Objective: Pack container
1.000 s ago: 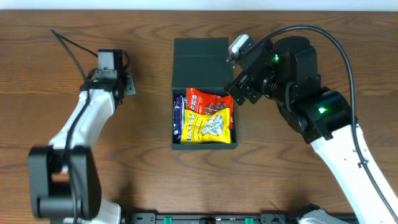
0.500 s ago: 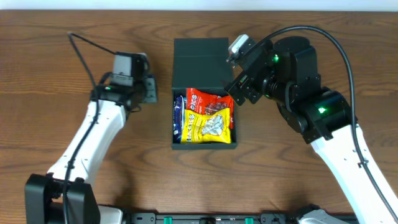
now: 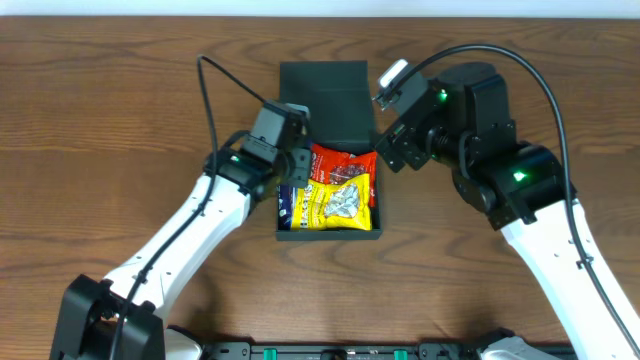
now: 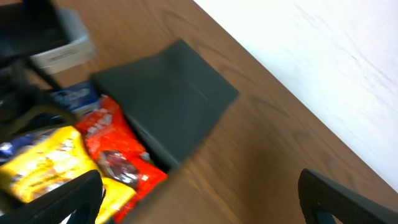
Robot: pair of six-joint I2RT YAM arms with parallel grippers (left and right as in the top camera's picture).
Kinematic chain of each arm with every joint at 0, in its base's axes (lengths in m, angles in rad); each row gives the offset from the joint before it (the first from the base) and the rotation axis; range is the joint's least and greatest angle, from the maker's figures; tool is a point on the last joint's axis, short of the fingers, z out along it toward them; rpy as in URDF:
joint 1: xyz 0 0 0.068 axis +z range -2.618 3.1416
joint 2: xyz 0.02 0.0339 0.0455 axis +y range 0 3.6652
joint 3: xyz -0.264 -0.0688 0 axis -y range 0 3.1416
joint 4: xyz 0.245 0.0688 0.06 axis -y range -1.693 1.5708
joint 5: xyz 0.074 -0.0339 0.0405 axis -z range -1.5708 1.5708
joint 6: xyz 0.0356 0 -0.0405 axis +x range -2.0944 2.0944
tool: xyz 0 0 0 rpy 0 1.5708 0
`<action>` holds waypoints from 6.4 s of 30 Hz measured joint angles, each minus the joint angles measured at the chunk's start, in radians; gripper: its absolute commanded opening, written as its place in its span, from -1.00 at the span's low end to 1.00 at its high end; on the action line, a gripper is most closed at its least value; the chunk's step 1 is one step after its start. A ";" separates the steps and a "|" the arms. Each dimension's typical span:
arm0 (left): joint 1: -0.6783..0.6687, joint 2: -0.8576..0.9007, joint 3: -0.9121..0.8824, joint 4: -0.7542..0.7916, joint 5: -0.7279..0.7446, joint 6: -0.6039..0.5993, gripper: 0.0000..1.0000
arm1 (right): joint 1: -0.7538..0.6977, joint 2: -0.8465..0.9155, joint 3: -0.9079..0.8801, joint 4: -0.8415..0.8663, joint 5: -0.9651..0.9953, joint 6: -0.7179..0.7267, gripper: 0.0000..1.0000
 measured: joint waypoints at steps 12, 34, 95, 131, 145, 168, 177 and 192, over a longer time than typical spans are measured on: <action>-0.075 0.008 -0.010 0.051 -0.053 0.000 -0.89 | -0.166 0.000 0.000 -0.012 0.016 0.060 0.99; -0.174 0.092 -0.019 0.050 -0.127 0.660 0.35 | -0.283 0.000 0.000 -0.011 -0.031 0.075 0.98; 0.412 0.573 0.167 0.411 0.408 -0.175 -0.88 | -0.292 0.720 0.000 0.331 -0.365 0.610 -0.97; 0.446 0.653 0.342 0.515 0.897 -0.286 -0.89 | -0.324 0.851 0.000 0.739 -1.005 0.803 -0.97; 0.472 0.573 0.370 0.500 1.023 -0.199 -0.89 | -0.334 0.697 0.000 0.694 -1.084 0.740 -0.97; 0.472 0.292 0.381 -0.214 0.832 0.357 -0.89 | -0.309 0.525 0.004 0.036 -0.859 0.350 -0.97; 0.472 0.202 0.381 -0.246 0.676 0.379 -0.88 | -0.309 0.452 0.003 0.109 -0.673 0.329 -0.97; 0.264 0.140 0.311 -0.428 0.567 0.484 -0.88 | -0.309 0.211 0.004 0.127 -0.609 0.323 -0.97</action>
